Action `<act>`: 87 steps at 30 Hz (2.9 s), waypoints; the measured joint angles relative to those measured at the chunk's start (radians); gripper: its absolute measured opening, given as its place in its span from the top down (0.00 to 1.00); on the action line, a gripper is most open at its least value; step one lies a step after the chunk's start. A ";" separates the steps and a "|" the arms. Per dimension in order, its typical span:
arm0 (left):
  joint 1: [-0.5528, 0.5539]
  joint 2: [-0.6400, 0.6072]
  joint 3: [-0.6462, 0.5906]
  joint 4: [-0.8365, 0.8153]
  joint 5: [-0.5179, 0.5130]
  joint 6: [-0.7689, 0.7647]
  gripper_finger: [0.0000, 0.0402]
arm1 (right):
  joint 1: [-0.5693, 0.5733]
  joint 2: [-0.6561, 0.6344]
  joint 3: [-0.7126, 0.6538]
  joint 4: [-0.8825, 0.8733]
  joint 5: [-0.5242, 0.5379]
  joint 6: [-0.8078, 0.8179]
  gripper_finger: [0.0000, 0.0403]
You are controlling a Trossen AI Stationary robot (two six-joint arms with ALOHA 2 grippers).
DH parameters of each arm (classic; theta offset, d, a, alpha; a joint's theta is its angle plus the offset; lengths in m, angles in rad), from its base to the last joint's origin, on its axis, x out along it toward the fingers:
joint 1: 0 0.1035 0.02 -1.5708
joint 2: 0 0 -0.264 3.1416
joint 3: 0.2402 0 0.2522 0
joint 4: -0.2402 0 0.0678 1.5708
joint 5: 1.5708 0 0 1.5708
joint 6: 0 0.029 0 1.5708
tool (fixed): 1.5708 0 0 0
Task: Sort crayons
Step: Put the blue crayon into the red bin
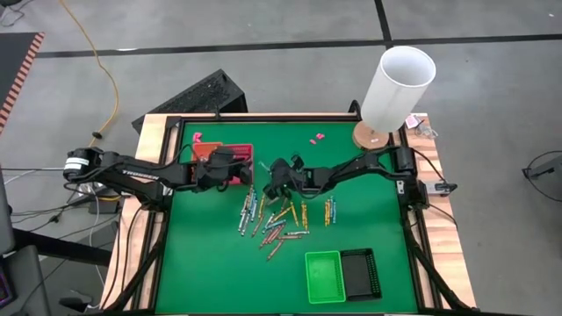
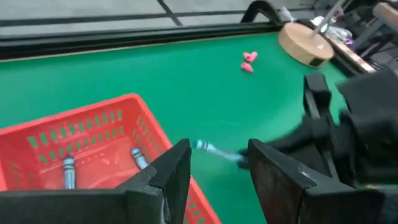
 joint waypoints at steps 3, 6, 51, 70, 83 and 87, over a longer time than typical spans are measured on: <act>-0.018 -0.010 0.000 0.013 0.000 0.031 0.63 | -0.011 -0.025 0.002 0.010 -0.005 -0.018 0.99; -0.035 -0.028 0.000 0.031 0.003 0.085 0.63 | -0.017 -0.050 0.005 0.031 -0.005 -0.042 0.99; -0.029 0.043 -0.229 1.145 0.575 0.550 0.63 | 0.003 -0.218 -0.441 1.355 -0.518 -0.138 1.00; -0.029 0.043 -0.229 1.175 0.573 0.536 0.63 | 0.022 -0.218 -0.401 1.251 -0.529 -0.153 1.00; -0.029 0.043 -0.229 1.175 0.595 0.526 0.63 | 0.040 -0.218 -0.321 1.109 -0.554 -0.201 1.00; -0.030 0.043 -0.229 1.175 0.606 0.518 0.63 | 0.035 -0.218 -0.321 1.106 -0.554 -0.198 1.00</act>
